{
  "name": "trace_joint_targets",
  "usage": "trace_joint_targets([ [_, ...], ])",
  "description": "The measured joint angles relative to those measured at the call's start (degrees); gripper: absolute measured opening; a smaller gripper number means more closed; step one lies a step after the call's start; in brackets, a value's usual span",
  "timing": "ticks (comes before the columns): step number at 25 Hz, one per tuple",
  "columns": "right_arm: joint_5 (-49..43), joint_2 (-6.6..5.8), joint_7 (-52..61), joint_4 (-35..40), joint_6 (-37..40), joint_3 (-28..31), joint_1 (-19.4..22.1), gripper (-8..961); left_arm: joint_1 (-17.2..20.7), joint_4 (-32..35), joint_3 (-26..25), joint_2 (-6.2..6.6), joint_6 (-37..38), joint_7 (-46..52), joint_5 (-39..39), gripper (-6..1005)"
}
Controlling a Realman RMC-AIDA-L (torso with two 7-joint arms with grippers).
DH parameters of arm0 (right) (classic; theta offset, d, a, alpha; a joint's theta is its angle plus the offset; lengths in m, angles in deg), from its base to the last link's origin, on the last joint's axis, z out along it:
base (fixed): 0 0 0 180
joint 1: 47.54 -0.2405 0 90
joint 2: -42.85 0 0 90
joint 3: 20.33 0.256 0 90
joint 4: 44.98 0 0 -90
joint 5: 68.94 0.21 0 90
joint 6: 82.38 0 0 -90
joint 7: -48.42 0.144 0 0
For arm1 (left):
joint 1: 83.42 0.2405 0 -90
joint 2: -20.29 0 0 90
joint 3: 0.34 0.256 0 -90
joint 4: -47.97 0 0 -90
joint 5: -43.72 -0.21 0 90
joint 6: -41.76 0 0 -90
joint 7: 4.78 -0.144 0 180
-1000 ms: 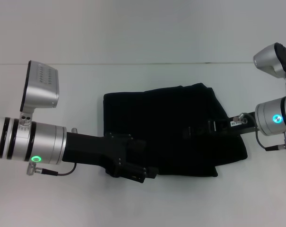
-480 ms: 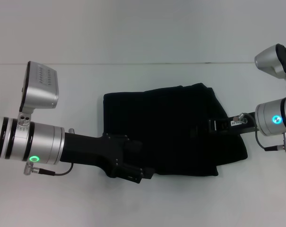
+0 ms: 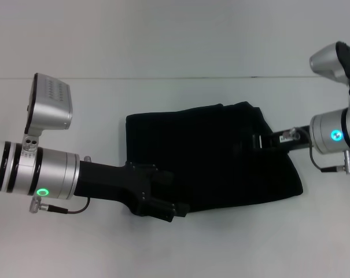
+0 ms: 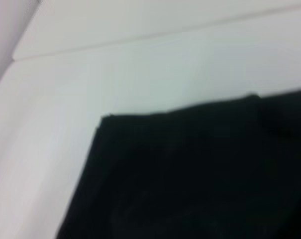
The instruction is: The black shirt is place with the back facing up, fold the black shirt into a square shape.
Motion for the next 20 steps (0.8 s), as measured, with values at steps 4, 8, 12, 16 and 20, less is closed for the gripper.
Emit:
trace_joint_targets([
  [4,1.96,-0.18,-0.68,2.43,1.46,-0.01,-0.09,106,0.09,0.24,0.0,0.01,-0.13,0.7,0.0,948],
  [8,2.98,-0.44,-0.7,5.29,3.44,-0.02,-0.22,105,0.32,0.82,-0.03,0.12,-0.18,1.28,0.0,948],
  [12,3.52,-0.68,-0.65,7.91,5.34,-0.03,-0.21,104,0.39,0.89,-0.99,0.27,-0.12,1.41,-0.57,948],
  [16,3.83,-1.1,-0.25,11.32,7.91,0.03,0.23,104,0.42,1.21,-1.41,0.32,-0.17,2.18,-0.92,948],
  [20,3.85,-1.31,-0.02,14.06,9.85,0.63,0.35,105,0.44,1.39,-1.41,0.33,-0.18,2.68,-0.95,949],
])
